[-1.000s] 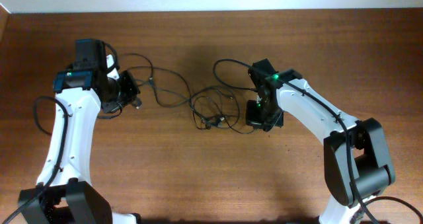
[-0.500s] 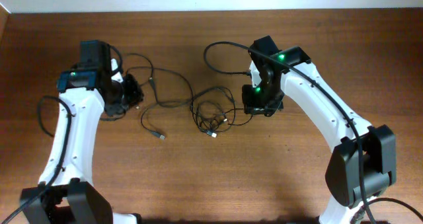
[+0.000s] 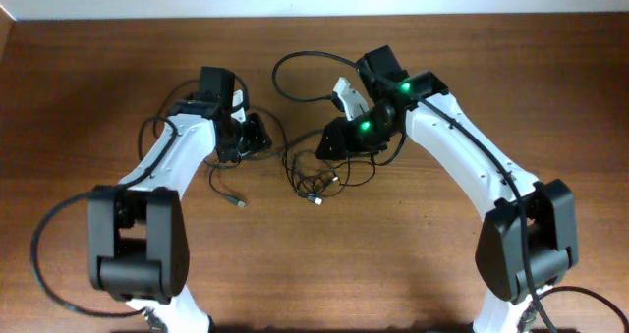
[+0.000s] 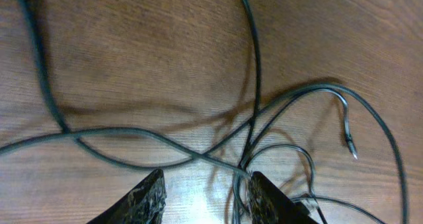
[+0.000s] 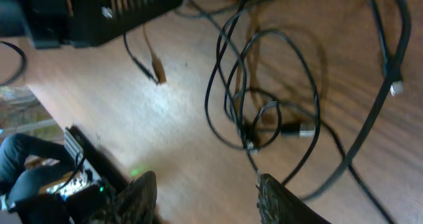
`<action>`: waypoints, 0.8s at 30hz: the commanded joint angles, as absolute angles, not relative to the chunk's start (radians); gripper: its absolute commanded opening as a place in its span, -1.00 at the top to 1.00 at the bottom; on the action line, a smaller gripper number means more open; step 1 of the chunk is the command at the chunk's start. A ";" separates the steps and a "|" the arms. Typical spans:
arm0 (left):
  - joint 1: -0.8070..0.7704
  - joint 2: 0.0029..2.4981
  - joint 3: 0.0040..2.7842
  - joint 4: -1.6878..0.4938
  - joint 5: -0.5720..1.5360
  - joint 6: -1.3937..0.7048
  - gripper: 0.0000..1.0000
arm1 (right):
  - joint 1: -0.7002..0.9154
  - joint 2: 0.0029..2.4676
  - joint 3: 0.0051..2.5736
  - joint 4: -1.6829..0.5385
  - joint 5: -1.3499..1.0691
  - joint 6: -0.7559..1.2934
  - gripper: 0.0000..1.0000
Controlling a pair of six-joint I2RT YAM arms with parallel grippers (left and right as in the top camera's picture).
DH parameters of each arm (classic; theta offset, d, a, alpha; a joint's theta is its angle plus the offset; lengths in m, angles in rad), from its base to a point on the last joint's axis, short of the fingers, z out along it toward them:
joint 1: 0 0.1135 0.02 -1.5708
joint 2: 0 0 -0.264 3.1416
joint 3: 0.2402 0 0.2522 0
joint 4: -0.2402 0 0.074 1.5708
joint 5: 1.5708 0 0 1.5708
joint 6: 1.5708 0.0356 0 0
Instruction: Untangle cables
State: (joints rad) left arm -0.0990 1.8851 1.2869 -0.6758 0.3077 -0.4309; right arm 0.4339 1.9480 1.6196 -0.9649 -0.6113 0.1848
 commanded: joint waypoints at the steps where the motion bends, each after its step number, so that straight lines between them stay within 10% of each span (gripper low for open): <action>1: -0.120 1.976 1.283 -0.665 0.311 -0.426 0.44 | 0.439 1.960 1.633 -0.925 -0.617 0.279 0.00; 8: -0.124 2.048 1.283 -0.723 0.308 -0.368 1.00 | 0.483 2.039 1.633 -0.756 -0.616 0.495 0.01; 24: -0.106 2.048 1.247 -0.735 0.262 -0.320 1.00 | 0.596 2.236 1.633 -0.463 -0.361 1.005 0.40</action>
State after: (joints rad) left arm -0.1158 2.0106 1.2808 -0.7357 0.3153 -0.3355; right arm 0.5873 2.1944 1.6196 -0.4820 -0.3996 0.9058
